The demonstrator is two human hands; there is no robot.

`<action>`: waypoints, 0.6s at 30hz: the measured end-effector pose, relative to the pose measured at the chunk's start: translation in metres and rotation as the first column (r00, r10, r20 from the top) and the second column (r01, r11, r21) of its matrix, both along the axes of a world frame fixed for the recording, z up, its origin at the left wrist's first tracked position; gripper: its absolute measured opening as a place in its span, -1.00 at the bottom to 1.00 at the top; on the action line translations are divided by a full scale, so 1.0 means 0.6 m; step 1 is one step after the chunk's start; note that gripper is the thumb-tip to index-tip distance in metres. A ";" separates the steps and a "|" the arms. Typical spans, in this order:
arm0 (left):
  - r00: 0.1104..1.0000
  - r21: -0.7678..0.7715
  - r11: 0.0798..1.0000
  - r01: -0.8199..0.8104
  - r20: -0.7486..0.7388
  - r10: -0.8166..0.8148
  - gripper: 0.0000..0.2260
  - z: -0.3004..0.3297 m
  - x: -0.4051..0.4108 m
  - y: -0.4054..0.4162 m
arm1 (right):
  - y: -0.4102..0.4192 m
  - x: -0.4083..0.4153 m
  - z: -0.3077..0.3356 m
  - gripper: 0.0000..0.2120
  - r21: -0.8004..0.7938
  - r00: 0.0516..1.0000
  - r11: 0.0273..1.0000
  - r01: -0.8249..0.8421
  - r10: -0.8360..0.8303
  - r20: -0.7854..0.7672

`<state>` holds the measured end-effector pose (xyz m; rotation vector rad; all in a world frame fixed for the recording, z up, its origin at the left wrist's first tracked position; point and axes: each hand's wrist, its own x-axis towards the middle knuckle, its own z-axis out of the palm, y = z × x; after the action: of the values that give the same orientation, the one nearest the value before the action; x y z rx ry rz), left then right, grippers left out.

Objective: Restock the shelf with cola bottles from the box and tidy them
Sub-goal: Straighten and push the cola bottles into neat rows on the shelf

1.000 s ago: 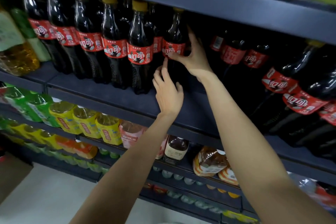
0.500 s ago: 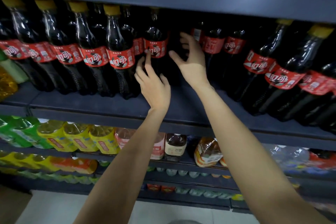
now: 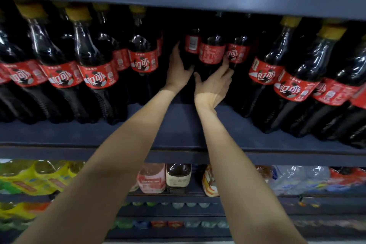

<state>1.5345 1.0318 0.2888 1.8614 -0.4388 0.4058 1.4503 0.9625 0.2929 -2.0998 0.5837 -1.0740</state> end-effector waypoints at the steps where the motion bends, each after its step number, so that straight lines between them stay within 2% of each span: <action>1: 1.000 0.011 1.000 0.017 0.003 -0.017 -0.20 0.003 0.011 -0.002 | 0.004 0.006 0.001 -0.17 0.003 1.000 1.000 0.030 -0.030 -0.008; 4: 0.995 0.001 0.995 0.095 0.014 -0.095 -0.19 0.007 0.018 -0.004 | 0.012 0.012 0.001 -0.19 0.055 0.998 0.998 0.040 -0.043 0.047; 6: 0.996 -0.002 0.996 0.084 0.038 -0.084 -0.23 0.004 0.003 -0.002 | 0.010 0.003 -0.004 -0.22 0.088 0.996 0.996 0.001 -0.009 0.086; 10: 0.997 0.001 0.998 -0.063 0.040 0.063 -0.22 -0.001 -0.072 0.023 | -0.009 -0.048 -0.012 -0.22 0.048 0.986 0.992 -0.119 0.112 0.127; 14: 0.987 -0.044 0.989 -0.138 0.082 0.142 -0.20 -0.012 -0.164 0.052 | -0.035 -0.104 -0.006 -0.18 0.060 0.975 0.975 -0.215 0.211 0.070; 18: 0.960 0.018 0.966 -0.257 0.117 0.253 -0.13 -0.005 -0.203 0.056 | -0.059 -0.129 0.001 -0.15 0.090 0.924 0.920 -0.382 0.382 0.022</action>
<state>1.4124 1.0654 0.2858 1.9396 -0.2829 0.6852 1.3729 0.9273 0.2937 -2.0197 0.1999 -0.8097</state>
